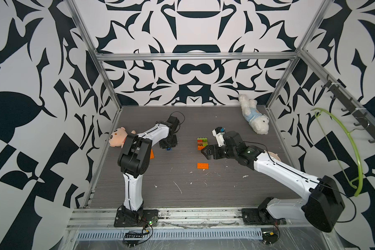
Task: Assemble the number 5 with lego
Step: Pick up the lego brick from the center of the board, then assemble the lego brick with the lego brick.
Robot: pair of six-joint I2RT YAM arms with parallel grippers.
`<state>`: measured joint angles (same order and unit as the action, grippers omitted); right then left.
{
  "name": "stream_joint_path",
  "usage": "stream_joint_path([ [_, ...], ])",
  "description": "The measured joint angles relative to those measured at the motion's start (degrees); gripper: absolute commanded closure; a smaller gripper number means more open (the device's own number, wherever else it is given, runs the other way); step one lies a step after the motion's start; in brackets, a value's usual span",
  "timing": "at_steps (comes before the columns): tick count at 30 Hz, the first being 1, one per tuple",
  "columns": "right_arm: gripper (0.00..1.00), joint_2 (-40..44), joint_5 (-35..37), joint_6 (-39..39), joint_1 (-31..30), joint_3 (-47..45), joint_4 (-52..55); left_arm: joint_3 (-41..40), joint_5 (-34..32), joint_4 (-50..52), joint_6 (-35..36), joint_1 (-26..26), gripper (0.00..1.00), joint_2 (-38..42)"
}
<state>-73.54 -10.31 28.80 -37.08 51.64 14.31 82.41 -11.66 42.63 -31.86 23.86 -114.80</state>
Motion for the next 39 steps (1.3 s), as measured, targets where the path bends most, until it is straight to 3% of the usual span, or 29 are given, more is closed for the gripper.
stream_joint_path([
  [6,0.0,1.18,8.87,2.19,-0.13,0.28,4.63,-1.16,1.38,1.09,-1.36,2.97,0.72,4.22],
  [11,0.0,2.36,18.45,5.79,1.25,0.28,10.93,-1.2,0.92,2.69,-5.09,13.0,0.72,10.05],
  [17,0.0,3.67,20.74,10.29,6.45,-2.78,13.64,-0.13,0.52,4.2,-11.04,25.75,0.72,10.21],
  [20,0.0,5.25,21.22,11.74,8.63,-4.7,15.28,2.25,0.52,4.76,-13.49,29.68,0.73,8.17],
  [26,0.0,7.21,22.91,13.33,10.43,-5.25,17.79,7.39,0.39,4.98,-16.87,33.07,0.72,2.6],
  [39,0.0,10.71,22.4,13.31,11.13,-8.31,17.38,11.98,-0.42,7.39,-19.02,34.16,0.72,-3.56],
])
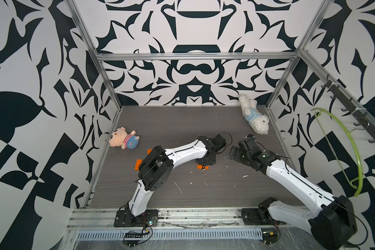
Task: Assemble the number 5 with lego
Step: Assemble the lego brick with the lego brick.
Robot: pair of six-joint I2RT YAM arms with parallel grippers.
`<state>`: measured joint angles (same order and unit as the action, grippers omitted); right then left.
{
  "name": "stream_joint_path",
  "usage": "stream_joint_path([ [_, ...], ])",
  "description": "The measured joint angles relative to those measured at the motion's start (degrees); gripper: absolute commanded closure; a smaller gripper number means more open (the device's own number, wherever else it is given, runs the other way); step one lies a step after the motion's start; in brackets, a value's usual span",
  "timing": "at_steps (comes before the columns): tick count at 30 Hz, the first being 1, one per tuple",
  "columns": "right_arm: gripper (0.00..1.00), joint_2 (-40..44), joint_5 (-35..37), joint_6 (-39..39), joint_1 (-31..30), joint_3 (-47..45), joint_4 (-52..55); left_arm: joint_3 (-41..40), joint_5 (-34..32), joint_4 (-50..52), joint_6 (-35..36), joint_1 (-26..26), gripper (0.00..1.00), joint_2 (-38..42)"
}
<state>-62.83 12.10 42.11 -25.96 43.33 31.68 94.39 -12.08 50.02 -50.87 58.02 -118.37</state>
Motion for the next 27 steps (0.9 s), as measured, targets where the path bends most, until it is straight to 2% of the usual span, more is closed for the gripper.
stream_joint_path([
  [8,0.0,-0.87,-8.68,-2.67,0.0,-1.49,-4.42,0.22,0.61,0.07,-0.28,0.13,0.72,-1.38],
  [15,0.0,-1.77,-10.82,-2.45,0.13,-3.48,-6.6,0.35,1.44,-0.09,-0.35,0.15,0.71,-1.64],
  [27,0.01,-3.67,-17.11,-0.26,3.65,-6.58,-10.19,1.38,1.77,-0.02,-0.33,0.15,0.7,-2.95],
])
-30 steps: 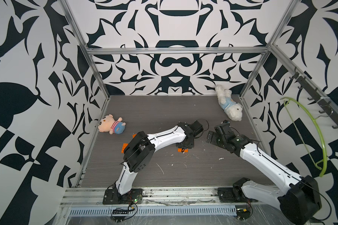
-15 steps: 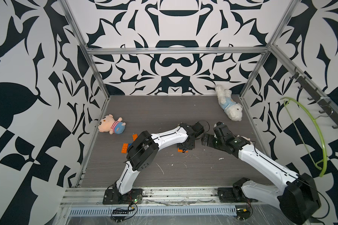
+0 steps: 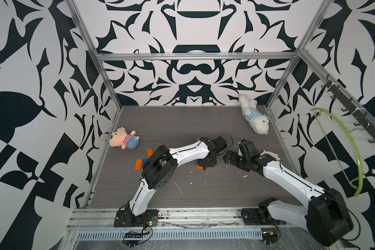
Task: Assemble the number 5 with lego
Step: Assemble the lego brick with the lego brick.
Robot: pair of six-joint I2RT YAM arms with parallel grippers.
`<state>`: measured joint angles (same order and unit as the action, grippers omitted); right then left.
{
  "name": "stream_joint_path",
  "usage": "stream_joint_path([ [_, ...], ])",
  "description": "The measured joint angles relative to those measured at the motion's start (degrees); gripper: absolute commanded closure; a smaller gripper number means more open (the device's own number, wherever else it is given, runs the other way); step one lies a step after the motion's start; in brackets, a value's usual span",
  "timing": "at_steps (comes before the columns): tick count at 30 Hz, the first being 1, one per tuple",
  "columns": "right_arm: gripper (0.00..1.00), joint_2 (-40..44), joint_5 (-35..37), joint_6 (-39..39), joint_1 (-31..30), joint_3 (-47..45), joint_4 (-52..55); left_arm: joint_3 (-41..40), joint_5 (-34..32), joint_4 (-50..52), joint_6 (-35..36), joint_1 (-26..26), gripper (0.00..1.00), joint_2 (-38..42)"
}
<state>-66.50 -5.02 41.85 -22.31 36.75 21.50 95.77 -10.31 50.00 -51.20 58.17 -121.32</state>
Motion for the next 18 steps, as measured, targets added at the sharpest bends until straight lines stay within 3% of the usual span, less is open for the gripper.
stream_joint_path([
  [18,0.0,1.09,1.68,0.02,0.11,0.02,1.29,2.16,-0.22,0.96,0.22,0.04,0.7,-1.68],
])
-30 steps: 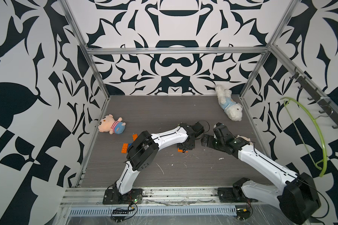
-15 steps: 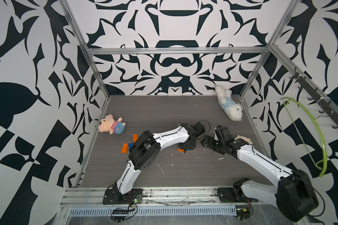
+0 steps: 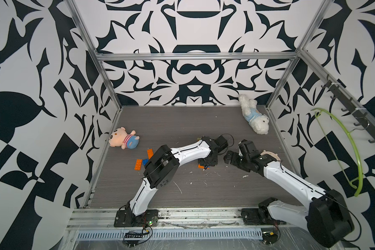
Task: Assemble the number 5 with lego
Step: Assemble the lego brick with the lego brick.
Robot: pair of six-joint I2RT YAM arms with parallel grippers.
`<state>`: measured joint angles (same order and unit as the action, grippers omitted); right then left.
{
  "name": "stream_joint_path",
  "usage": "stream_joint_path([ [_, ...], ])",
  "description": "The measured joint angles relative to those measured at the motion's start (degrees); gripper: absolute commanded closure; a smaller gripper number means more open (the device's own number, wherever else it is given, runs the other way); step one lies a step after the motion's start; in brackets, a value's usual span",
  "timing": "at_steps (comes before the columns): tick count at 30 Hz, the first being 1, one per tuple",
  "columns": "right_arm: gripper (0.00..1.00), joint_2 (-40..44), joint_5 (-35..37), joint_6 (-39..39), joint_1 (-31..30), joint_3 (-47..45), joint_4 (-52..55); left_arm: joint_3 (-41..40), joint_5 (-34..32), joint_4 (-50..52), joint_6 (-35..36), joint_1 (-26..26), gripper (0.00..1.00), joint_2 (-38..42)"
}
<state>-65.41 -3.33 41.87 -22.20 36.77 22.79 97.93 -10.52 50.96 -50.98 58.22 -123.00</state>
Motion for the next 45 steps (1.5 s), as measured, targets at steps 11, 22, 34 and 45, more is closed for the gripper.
stream_joint_path([
  [11,0.0,0.92,3.15,0.81,0.44,0.0,1.25,3.72,-0.72,3.23,1.84,0.7,0.7,-2.49],
  [22,0.0,1.84,4.48,1.62,1.99,-0.02,2.21,3.76,-0.59,3.06,4.35,0.85,0.7,-2.64],
  [34,0.0,1.84,4.09,1.84,5.16,-0.85,2.84,2.93,-0.15,2.38,5.92,0.83,0.69,-2.71],
  [45,0.0,3.54,4.98,1.75,5.57,-0.85,4.26,2.27,1.05,1.77,7.45,0.5,0.7,-2.43],
])
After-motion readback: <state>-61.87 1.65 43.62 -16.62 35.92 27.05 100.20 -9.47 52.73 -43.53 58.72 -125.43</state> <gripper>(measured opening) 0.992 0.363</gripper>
